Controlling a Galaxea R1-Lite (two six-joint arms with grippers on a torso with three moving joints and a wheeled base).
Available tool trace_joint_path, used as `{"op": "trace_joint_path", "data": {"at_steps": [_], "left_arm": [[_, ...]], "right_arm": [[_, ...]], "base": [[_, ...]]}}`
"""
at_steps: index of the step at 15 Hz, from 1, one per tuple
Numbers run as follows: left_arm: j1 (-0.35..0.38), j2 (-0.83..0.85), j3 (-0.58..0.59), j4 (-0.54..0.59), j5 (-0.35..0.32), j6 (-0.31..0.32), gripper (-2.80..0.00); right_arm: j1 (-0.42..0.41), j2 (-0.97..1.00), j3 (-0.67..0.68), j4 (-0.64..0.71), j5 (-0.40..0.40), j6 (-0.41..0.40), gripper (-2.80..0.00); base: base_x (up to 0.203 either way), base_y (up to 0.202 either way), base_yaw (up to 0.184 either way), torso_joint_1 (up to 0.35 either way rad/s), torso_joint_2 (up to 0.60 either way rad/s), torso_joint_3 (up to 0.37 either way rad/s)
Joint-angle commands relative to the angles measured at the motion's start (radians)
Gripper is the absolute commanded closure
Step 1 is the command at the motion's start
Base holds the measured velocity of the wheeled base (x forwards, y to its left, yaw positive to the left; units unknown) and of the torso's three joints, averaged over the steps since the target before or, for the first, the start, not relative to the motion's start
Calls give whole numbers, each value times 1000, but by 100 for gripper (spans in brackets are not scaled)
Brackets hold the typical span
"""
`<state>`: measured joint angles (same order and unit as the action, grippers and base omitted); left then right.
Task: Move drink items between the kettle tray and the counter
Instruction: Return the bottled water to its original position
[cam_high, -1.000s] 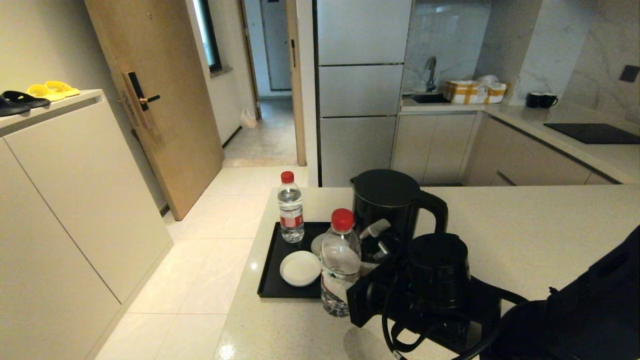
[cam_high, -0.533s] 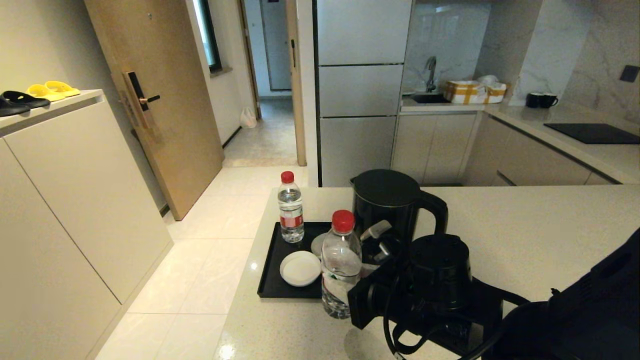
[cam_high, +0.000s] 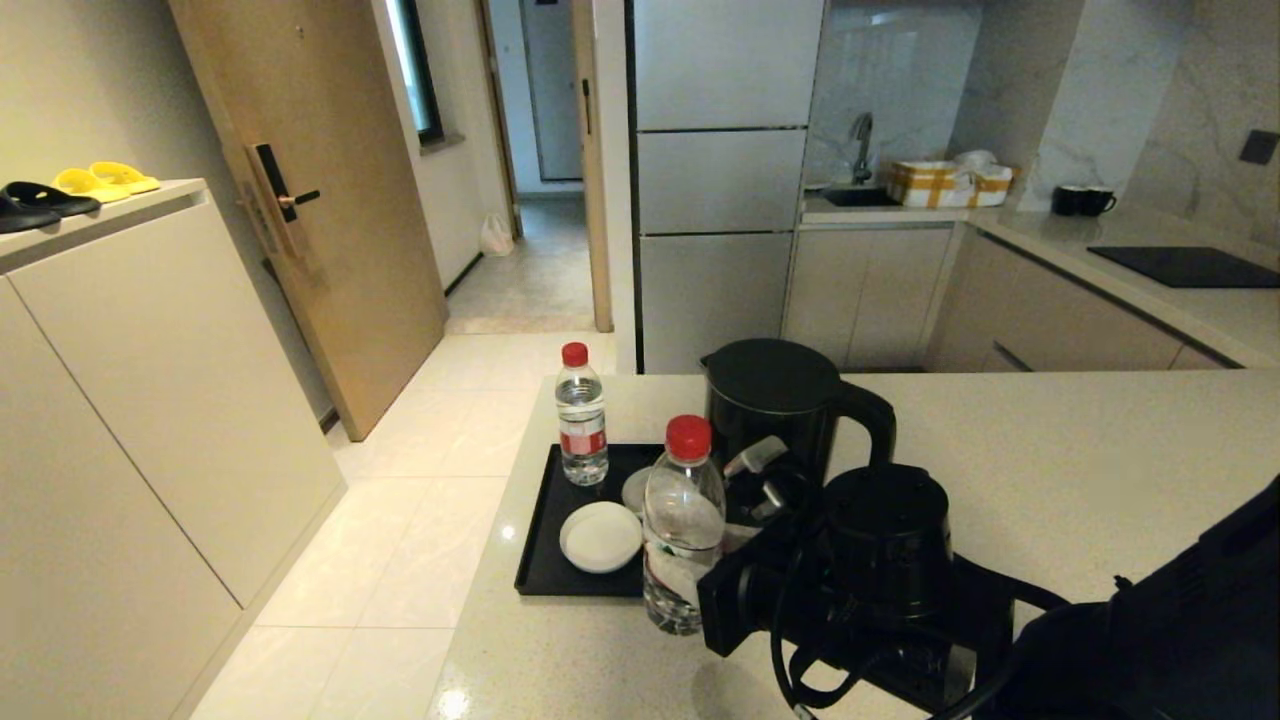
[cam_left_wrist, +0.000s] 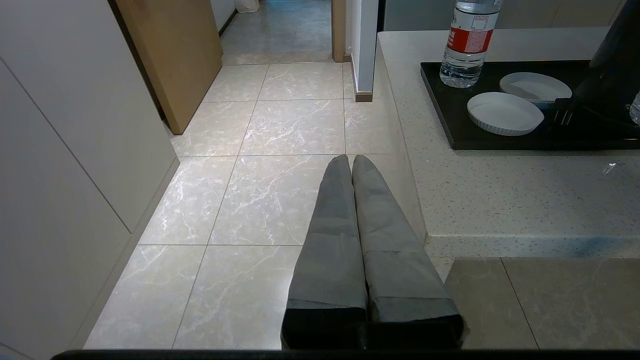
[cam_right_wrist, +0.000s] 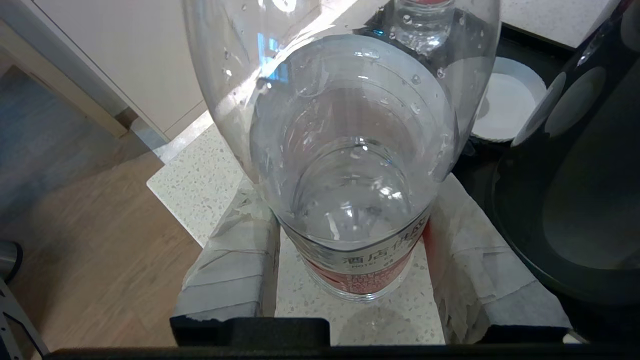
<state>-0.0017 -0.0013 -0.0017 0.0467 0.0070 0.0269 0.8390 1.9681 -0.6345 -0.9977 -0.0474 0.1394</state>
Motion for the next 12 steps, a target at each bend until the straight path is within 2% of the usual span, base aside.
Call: {"op": "trace_joint_path", "data": {"at_steps": [1, 12], "left_arm": [[0, 1, 0, 2, -1, 5, 0], [0, 1, 0, -1, 1, -1, 0]], "right_arm": [[2, 2, 1, -8, 0, 2, 0], [24, 52, -8, -21, -10, 6, 0]], "base": [[0, 0, 0, 0, 0, 0], [0, 0, 0, 0, 0, 0]]}}
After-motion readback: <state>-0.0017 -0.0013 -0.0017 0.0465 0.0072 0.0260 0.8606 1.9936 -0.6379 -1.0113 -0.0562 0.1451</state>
